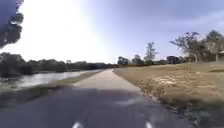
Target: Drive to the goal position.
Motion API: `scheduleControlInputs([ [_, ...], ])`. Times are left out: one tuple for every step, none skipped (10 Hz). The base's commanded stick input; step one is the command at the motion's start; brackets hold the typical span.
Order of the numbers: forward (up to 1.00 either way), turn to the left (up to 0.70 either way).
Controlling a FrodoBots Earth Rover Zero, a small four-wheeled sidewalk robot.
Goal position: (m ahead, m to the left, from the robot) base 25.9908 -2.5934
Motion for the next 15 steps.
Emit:
scheduleControlInputs([
  [1.00, 0.02],
  [1.00, 0.02],
  [1.00, 0.04],
  [1.00, 0.40],
  [1.00, 0.40],
  [1.00, 0.24],
  [1.00, 0.07],
  [1.00, 0.00],
  [1.00, 0.00],
  [1.00, 0.02],
  [1.00, 0.01],
  [1.00, 0.00],
  [1.00, 0.02],
  [1.00, 0.02],
  [1.00, 0.02],
])
